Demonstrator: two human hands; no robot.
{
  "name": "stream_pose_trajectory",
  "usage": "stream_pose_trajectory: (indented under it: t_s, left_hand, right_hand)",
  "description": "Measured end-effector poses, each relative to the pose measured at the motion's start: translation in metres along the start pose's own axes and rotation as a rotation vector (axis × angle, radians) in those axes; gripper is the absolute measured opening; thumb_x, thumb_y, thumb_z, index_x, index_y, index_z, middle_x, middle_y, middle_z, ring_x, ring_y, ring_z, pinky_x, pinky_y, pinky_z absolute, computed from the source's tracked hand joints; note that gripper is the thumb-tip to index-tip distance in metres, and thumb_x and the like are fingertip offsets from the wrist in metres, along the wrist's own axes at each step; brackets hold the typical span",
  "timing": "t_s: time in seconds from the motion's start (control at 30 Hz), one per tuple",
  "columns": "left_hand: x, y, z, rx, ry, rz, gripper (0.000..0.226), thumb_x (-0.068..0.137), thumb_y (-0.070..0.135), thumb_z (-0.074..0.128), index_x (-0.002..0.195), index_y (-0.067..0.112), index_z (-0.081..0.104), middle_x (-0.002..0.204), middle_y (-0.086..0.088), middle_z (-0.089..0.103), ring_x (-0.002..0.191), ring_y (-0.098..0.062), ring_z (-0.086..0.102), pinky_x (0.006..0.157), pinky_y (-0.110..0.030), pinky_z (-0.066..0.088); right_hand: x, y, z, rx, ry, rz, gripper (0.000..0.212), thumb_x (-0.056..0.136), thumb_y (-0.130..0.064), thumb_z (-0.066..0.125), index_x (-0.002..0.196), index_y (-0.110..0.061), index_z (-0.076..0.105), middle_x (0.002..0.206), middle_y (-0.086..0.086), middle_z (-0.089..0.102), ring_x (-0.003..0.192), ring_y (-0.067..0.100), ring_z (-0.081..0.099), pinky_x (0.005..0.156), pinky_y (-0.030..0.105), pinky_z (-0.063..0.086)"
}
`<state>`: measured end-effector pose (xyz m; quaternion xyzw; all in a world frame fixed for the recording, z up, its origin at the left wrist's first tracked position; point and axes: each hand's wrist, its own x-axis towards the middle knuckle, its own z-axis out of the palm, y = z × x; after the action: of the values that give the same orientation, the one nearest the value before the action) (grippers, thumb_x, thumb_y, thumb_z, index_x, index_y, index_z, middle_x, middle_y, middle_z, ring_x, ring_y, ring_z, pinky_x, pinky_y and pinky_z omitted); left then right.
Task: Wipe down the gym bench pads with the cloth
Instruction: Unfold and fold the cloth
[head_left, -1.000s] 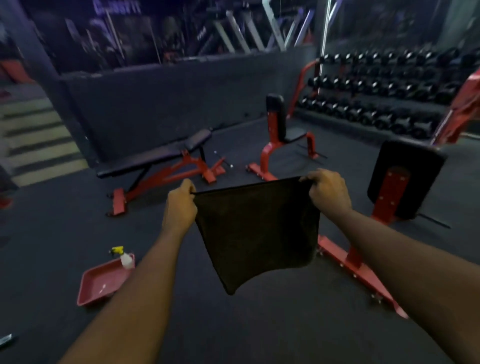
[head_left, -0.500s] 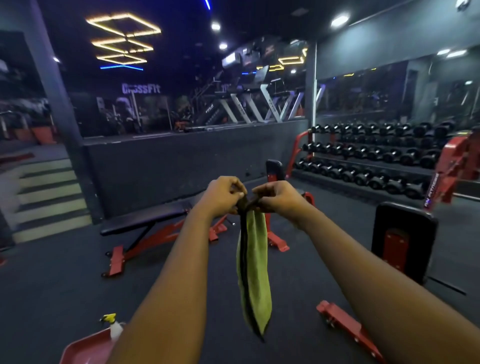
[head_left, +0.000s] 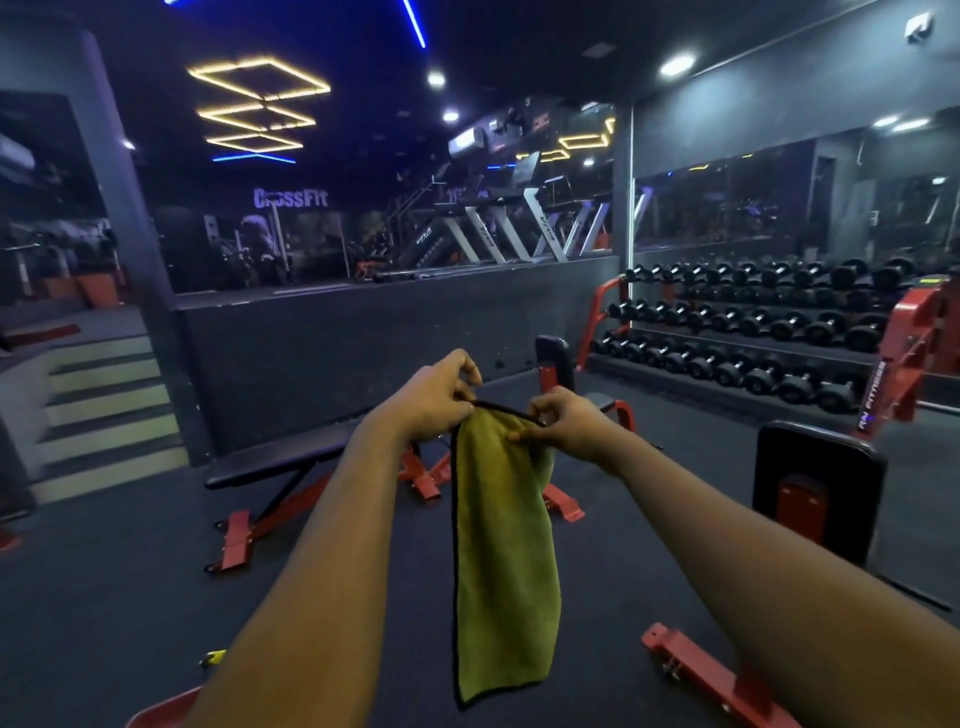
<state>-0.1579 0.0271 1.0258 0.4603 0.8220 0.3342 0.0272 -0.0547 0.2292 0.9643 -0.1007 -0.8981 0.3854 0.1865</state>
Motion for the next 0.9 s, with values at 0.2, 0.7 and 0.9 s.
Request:
stream_pose_trajectory:
  t_s: [0.2, 0.7, 0.9]
  left_hand:
    - [-0.003, -0.023, -0.023, 0.141, 0.046, -0.028, 0.030, 0.086, 0.002, 0.062, 0.098, 0.028, 0.052, 0.099, 0.000, 0.065, 0.092, -0.016, 0.064, 0.077, -0.032, 0.055]
    - [0.006, 0.002, 0.015, 0.116, -0.048, -0.046, 0.020, 0.095, 0.019, 0.060, 0.114, 0.019, 0.059, 0.109, -0.002, 0.061, 0.098, -0.018, 0.061, 0.086, -0.039, 0.054]
    - [0.024, 0.017, 0.023, -0.045, 0.344, -0.035, 0.011, 0.093, 0.006, 0.039, 0.098, 0.009, 0.049, 0.084, -0.009, 0.054, 0.076, -0.026, 0.054, 0.056, -0.033, 0.038]
  right_hand:
    - [-0.012, 0.034, -0.005, -0.207, 0.013, -0.058, 0.028, 0.086, -0.033, 0.080, 0.111, -0.022, 0.072, 0.095, -0.010, 0.064, 0.089, 0.014, 0.064, 0.075, 0.021, 0.050]
    - [0.015, -0.032, 0.010, 0.312, 0.276, -0.283, 0.044, 0.079, -0.014, 0.086, 0.098, -0.022, 0.048, 0.087, 0.005, 0.069, 0.084, 0.018, 0.072, 0.077, 0.032, 0.061]
    - [-0.018, 0.025, 0.017, 0.128, -0.117, 0.030, 0.019, 0.083, -0.019, 0.083, 0.096, -0.026, 0.071, 0.097, -0.003, 0.073, 0.091, 0.013, 0.070, 0.078, 0.024, 0.061]
